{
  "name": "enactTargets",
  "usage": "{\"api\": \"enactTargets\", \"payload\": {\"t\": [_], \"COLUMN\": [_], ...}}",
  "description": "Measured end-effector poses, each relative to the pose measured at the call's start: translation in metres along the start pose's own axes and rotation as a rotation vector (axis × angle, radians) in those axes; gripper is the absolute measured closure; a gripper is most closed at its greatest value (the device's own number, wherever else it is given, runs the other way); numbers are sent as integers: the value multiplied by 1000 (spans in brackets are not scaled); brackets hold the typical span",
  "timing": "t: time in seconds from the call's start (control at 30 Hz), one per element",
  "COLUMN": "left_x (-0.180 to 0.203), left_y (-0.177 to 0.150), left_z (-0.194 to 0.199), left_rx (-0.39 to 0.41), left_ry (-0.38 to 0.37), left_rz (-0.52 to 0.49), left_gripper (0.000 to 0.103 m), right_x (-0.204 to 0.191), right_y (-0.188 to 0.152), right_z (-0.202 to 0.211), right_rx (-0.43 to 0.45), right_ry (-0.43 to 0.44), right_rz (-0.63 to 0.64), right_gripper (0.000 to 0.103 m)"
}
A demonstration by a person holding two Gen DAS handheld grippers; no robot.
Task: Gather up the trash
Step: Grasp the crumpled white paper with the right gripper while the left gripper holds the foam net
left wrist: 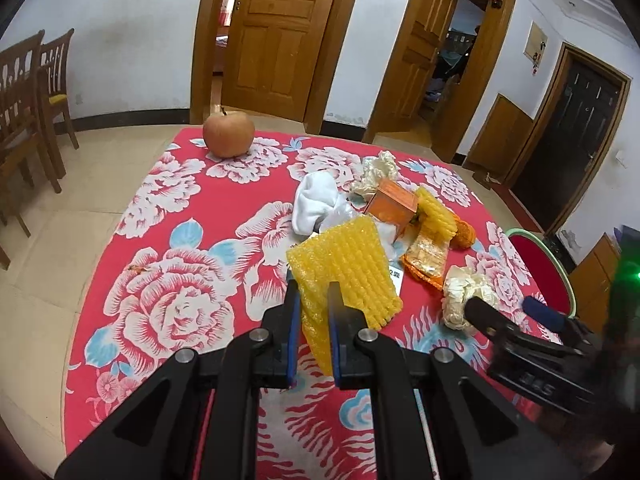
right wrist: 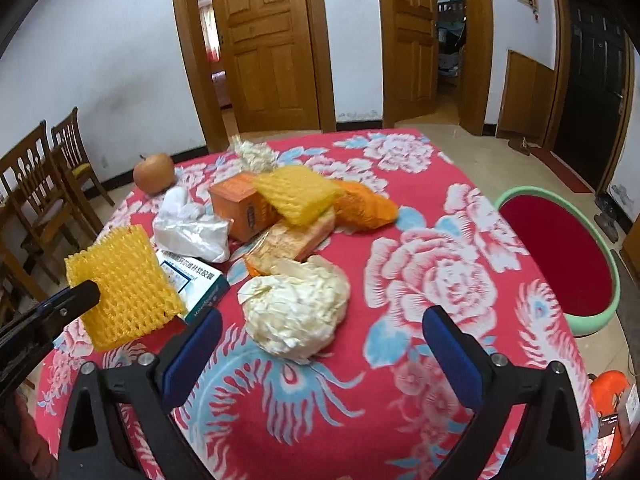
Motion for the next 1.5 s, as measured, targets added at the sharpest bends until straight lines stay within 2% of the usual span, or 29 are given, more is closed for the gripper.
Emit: {"api": "enactTargets", "payload": {"t": [0.07, 0.13, 0.17, 0.2, 0.33, 0.57, 0.83, 1.23, 1.5], "left_x": [0, 0, 1, 2, 4, 14, 36, 86, 129], "left_y": [0, 0, 1, 0, 0, 2, 4, 11, 18], "left_z": [-1, -2, -3, -4, -4, 0, 7, 11, -1], "left_rx": [-1, -2, -3, -4, -3, 7, 16, 22, 18], "left_ry": [-4, -9, -10, -8, -4, 5, -3, -33, -60], "left_rz": [-2, -1, -3, -5, -8, -13, -46, -122, -181], "left_gripper": [92, 92, 92, 92, 92, 92, 92, 92, 92], "right_x": [-4, -5, -6, -6, -8, -1, 18, 61, 106], "right_y": [0, -1, -1, -2, -3, -3, 0, 2, 6], "right_z": [-8, -17, -19, -22, -23, -14, 12, 45, 56], "right_rx": [-23, -56, -64, -77, -77, -70, -18, 49, 86], "right_ry": [6, 17, 24, 38, 46, 56, 39, 26, -5], "right_rz": [-6, -8, -7, -5, 5, 0, -17, -64, -113], "right_gripper": [14, 29, 33, 43, 48, 50, 50, 50, 50]}}
Point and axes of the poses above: each gripper's, at about its wrist camera, not at the fingertips, and z roughly against the way its jaws point, x to its right, y to its top, the point moved 1 cm from there along -z, roughly the way its jaws point, and after that the axes turned 8 degrees about -y, right-handed, at the moved point
